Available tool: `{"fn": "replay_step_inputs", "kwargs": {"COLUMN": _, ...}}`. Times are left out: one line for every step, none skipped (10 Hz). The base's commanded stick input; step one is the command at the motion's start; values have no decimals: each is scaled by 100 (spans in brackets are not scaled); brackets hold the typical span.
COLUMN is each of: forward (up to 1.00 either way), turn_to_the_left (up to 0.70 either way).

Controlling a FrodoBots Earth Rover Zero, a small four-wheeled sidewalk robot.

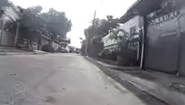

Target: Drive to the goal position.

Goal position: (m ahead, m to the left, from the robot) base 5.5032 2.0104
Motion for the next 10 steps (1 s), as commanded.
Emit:
{"fn": "replay_step_inputs", "kwargs": {"forward": 50, "turn_to_the_left": 0}}
{"fn": "replay_step_inputs", "kwargs": {"forward": 50, "turn_to_the_left": 0}}
{"fn": "replay_step_inputs", "kwargs": {"forward": 50, "turn_to_the_left": 0}}
{"fn": "replay_step_inputs", "kwargs": {"forward": 50, "turn_to_the_left": 0}}
{"fn": "replay_step_inputs", "kwargs": {"forward": 50, "turn_to_the_left": 0}}
{"fn": "replay_step_inputs", "kwargs": {"forward": 50, "turn_to_the_left": 0}}
{"fn": "replay_step_inputs", "kwargs": {"forward": 50, "turn_to_the_left": 0}}
{"fn": "replay_step_inputs", "kwargs": {"forward": 50, "turn_to_the_left": 0}}
{"fn": "replay_step_inputs", "kwargs": {"forward": 50, "turn_to_the_left": 0}}
{"fn": "replay_step_inputs", "kwargs": {"forward": 50, "turn_to_the_left": 0}}
